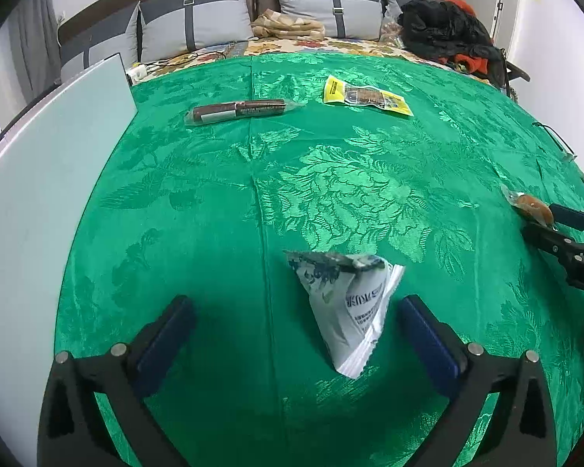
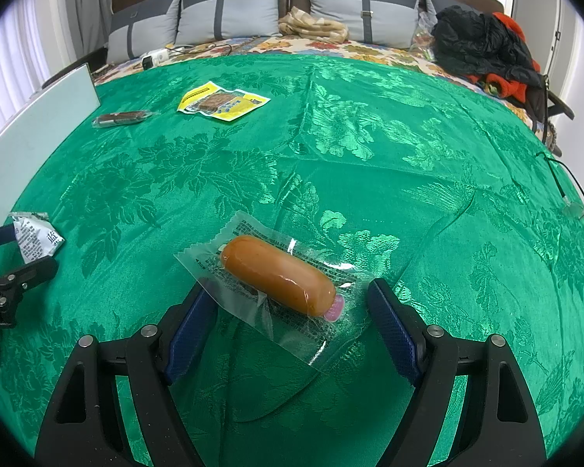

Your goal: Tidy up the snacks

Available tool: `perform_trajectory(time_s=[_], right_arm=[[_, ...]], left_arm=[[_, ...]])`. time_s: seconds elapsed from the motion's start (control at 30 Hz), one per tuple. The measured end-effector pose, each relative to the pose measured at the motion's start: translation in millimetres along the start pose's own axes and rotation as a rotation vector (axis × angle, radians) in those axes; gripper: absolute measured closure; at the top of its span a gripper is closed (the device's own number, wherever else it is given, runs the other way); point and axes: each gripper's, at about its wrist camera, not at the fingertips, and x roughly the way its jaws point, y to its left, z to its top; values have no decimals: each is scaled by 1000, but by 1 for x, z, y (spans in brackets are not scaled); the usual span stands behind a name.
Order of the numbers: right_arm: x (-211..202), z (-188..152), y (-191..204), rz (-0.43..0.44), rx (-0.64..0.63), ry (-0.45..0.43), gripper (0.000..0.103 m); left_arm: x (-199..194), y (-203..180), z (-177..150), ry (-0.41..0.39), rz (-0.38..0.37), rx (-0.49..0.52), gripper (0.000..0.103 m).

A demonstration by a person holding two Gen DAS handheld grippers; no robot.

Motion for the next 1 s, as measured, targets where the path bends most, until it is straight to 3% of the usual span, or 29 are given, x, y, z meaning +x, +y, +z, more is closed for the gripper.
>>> perform_trajectory(time_s=[0.77, 0.83, 0.93, 1.0], right_arm=[[0, 0, 0, 4, -1, 4, 20], [-2, 4, -8, 63, 9, 41, 20], [-21, 8, -52, 225, 175, 27, 20], [-30, 11, -67, 195, 182, 33, 20]], left_arm=[[1, 0, 1, 0, 0, 0, 0], [1, 0, 1, 0, 0, 0, 0], [1, 0, 1, 0, 0, 0, 0], [1, 0, 1, 0, 0, 0, 0]])
